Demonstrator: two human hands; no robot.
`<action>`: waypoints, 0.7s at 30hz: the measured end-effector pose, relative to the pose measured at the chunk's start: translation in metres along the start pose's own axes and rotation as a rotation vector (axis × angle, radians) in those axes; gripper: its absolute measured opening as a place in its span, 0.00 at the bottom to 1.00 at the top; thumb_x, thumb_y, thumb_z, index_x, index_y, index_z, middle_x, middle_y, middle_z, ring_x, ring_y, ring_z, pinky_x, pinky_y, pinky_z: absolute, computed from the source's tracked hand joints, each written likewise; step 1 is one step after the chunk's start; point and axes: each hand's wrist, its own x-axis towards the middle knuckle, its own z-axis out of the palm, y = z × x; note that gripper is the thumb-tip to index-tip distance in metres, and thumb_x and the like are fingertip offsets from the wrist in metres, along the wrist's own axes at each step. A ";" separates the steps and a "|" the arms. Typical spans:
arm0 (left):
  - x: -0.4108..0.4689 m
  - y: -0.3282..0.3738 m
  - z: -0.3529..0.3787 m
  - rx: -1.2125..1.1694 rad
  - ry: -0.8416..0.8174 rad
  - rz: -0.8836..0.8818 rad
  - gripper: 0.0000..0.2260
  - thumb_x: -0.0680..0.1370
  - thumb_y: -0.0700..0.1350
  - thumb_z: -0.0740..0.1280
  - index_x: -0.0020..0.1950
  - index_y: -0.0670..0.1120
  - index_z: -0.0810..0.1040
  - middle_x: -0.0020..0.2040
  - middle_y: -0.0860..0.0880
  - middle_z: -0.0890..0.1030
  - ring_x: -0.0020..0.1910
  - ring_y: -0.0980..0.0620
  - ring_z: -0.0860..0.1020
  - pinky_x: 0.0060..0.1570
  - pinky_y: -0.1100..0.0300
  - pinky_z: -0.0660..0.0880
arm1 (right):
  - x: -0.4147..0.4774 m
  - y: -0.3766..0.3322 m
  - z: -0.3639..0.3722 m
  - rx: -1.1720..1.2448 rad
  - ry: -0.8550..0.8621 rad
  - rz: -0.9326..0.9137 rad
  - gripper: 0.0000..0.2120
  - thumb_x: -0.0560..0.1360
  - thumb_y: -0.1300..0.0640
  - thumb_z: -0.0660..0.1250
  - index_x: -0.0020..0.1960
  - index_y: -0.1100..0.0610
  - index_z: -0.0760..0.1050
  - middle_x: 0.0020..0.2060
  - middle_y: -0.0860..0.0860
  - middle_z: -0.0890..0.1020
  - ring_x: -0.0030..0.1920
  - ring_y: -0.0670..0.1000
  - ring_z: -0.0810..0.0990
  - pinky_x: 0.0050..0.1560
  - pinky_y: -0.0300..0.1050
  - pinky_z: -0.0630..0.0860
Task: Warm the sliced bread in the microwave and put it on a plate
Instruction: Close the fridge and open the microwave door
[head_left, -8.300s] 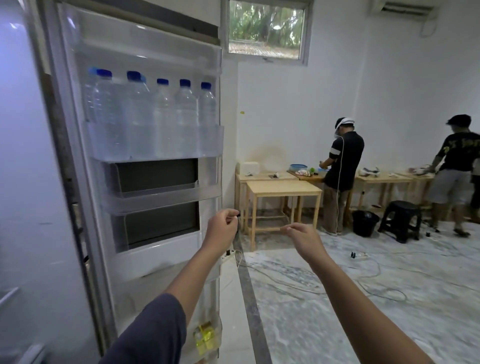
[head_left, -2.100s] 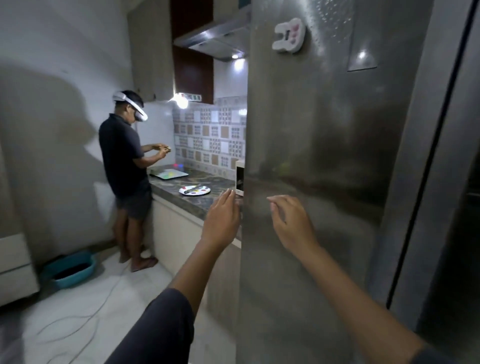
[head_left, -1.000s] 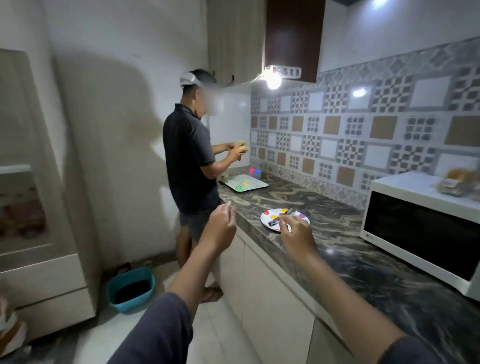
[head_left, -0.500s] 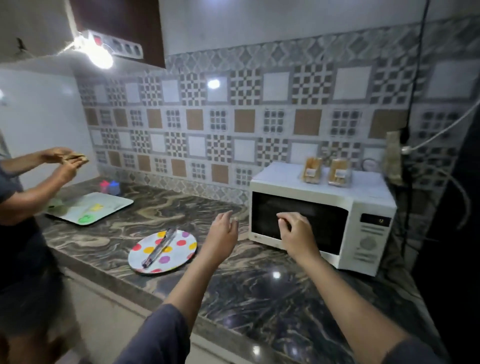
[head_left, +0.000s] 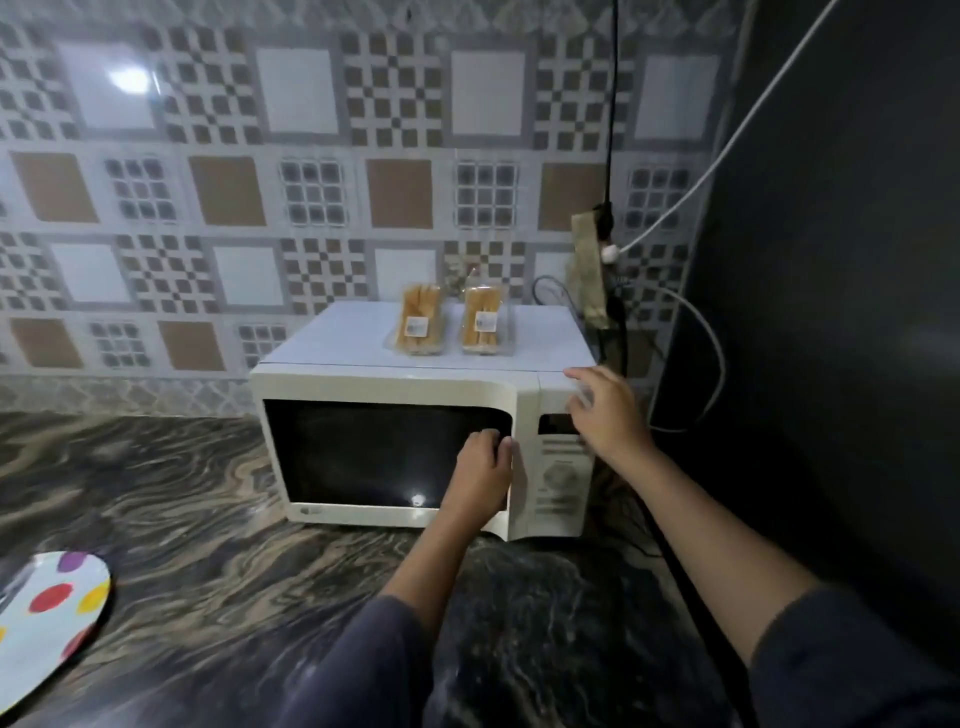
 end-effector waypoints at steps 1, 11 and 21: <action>0.006 -0.004 0.012 -0.023 -0.014 -0.009 0.12 0.81 0.48 0.55 0.48 0.42 0.73 0.47 0.43 0.75 0.51 0.41 0.76 0.48 0.55 0.71 | 0.004 0.007 0.001 -0.018 -0.014 0.000 0.17 0.74 0.66 0.63 0.63 0.61 0.74 0.61 0.56 0.75 0.62 0.56 0.73 0.63 0.45 0.68; 0.023 -0.015 0.052 -0.132 0.122 0.027 0.18 0.82 0.46 0.53 0.31 0.49 0.60 0.29 0.52 0.66 0.29 0.58 0.65 0.28 0.61 0.57 | 0.015 0.030 0.019 0.080 0.111 -0.033 0.14 0.71 0.66 0.69 0.56 0.63 0.79 0.53 0.57 0.79 0.56 0.55 0.77 0.62 0.45 0.71; 0.021 -0.021 0.052 -0.133 0.115 0.040 0.18 0.82 0.48 0.52 0.32 0.48 0.60 0.29 0.51 0.65 0.29 0.56 0.64 0.26 0.69 0.61 | 0.011 0.028 0.022 0.113 0.166 -0.018 0.14 0.72 0.67 0.68 0.57 0.64 0.78 0.55 0.59 0.79 0.58 0.55 0.77 0.60 0.35 0.65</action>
